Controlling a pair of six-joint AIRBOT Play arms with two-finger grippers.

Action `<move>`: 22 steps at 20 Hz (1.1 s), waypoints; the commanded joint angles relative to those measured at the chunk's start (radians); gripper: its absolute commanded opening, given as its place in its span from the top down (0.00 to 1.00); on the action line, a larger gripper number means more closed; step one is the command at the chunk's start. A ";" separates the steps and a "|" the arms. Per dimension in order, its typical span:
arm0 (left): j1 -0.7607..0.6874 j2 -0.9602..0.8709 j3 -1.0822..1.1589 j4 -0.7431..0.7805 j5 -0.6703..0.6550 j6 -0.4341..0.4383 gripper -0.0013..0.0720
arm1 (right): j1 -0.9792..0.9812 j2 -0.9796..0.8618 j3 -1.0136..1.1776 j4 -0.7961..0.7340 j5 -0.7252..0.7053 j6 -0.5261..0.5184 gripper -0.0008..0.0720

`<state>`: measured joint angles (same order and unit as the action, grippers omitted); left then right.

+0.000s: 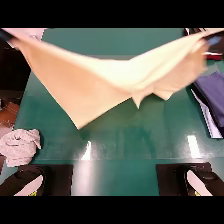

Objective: Fold the shirts.

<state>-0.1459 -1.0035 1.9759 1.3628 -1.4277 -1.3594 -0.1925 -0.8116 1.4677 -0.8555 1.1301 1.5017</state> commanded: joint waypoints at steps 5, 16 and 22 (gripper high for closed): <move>0.000 0.155 0.240 -0.124 0.200 -0.039 0.95 | -0.414 0.058 0.398 -0.017 0.281 0.016 0.97; 0.000 -0.113 -0.197 0.048 0.033 -0.038 0.95 | -0.120 -0.390 0.335 -0.037 0.575 0.101 0.97; 0.000 -0.517 -0.216 0.048 0.200 -0.033 0.95 | 0.119 -0.645 0.164 -0.272 0.165 0.087 0.96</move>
<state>-0.1463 -1.3579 1.7771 1.4059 -1.3132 -1.3956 -0.1642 -1.3407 1.6955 -1.0344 1.4914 1.5944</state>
